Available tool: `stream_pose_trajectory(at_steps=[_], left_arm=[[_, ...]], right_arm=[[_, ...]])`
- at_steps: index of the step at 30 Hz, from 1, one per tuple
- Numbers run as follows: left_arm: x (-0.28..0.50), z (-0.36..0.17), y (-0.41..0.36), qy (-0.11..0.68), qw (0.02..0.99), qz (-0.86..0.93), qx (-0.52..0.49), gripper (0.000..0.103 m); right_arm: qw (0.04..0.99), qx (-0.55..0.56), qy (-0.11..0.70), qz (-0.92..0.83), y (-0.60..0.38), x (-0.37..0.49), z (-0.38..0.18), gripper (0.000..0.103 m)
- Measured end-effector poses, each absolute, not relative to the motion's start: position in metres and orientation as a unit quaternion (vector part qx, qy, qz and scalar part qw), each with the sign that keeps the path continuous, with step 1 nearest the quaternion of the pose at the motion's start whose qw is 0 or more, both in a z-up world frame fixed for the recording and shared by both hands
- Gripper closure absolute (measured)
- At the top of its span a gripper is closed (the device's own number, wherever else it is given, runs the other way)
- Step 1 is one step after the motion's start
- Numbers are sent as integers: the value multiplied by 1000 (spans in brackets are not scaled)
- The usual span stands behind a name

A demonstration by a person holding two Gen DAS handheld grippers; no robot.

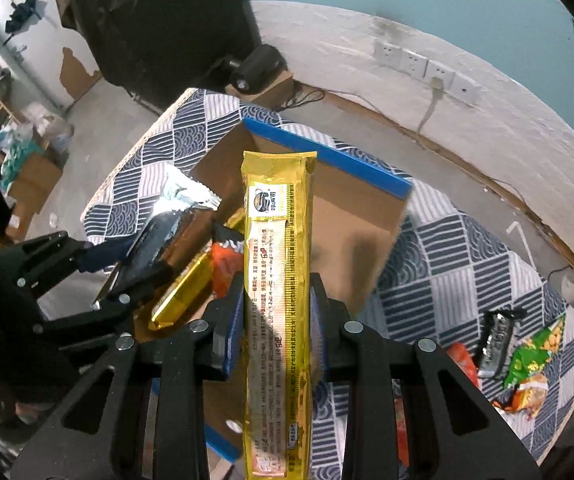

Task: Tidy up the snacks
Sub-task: 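Lift both bars and carry them over the cardboard box, then open both tools to release the bars into the box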

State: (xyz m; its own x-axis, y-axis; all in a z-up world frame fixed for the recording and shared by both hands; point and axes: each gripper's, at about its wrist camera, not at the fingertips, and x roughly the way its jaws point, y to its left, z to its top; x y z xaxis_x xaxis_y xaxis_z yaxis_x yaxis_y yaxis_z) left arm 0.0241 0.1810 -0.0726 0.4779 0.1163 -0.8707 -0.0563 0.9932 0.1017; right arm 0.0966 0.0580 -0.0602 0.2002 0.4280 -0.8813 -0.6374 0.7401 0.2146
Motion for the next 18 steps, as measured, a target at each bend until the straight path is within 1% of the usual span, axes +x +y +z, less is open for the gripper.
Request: stream_pose_trajectory(at_steps=[8, 12, 14, 15, 16, 17, 18], left_arm=[[30, -82, 196, 517, 853, 61, 18, 72], [33, -87, 199, 528, 846, 73, 18, 71], [35, -87, 199, 529, 845, 79, 21, 61], [34, -86, 199, 526, 846, 84, 22, 57], [34, -85, 200, 524, 847, 85, 22, 52], [33, -83, 200, 521, 849, 86, 24, 47], [33, -82, 199, 518, 850, 89, 26, 45]], right_arm=[[758, -94, 545, 347, 79, 106, -72, 76], [756, -94, 553, 338, 81, 108, -76, 73], [759, -98, 550, 334, 79, 107, -74, 73], [762, -103, 547, 331, 78, 106, -72, 71], [764, -104, 545, 330, 78, 106, -71, 66], [766, -105, 542, 328, 76, 106, -69, 64], [768, -105, 541, 327, 75, 106, -68, 63]])
